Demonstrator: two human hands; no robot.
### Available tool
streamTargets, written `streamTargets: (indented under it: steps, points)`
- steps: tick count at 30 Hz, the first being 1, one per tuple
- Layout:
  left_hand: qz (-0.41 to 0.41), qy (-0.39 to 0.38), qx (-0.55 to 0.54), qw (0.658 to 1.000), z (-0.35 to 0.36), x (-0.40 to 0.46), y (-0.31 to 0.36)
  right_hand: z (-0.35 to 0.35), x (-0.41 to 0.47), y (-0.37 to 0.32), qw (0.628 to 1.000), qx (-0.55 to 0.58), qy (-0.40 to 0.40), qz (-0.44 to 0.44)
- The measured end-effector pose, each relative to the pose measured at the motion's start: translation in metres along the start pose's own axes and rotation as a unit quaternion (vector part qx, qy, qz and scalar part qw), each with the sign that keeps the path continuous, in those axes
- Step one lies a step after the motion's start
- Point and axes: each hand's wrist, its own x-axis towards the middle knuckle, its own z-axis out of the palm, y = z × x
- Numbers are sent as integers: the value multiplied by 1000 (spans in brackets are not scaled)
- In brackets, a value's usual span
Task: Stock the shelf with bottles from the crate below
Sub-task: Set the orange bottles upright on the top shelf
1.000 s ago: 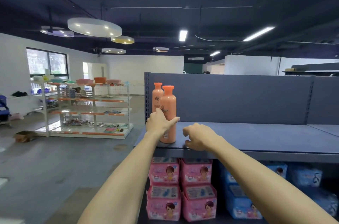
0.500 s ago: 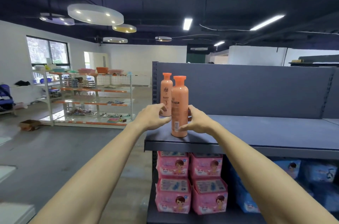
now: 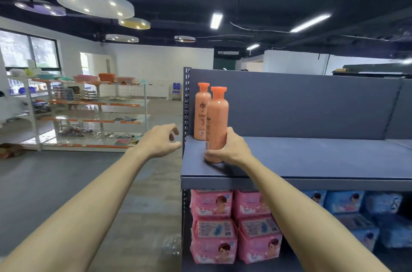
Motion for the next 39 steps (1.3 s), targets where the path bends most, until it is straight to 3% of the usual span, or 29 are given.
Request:
streamTargets:
  steps: [3, 7, 11, 18, 26, 39]
  points:
    - [-7, -7, 2, 1000, -1, -1, -5, 6, 3, -4, 1000, -8, 5, 1]
    - [-14, -7, 7, 1000, -7, -2, -4, -9, 12, 4, 994, 73, -77, -23]
    - [-16, -7, 28, 999, -5, -1, 3, -21, 15, 8, 991, 54, -111, -43]
    - [-14, -10, 52, 998, 4, 6, 23, -4, 19, -12, 999, -1, -43, -30]
    - [-19, 18, 118, 993, 17, 13, 25, 18, 29, -27, 999, 17, 22, 18]
    - [-40, 16, 116, 992, 29, 26, -10, 43, 63, -37, 994, -13, 87, 66]
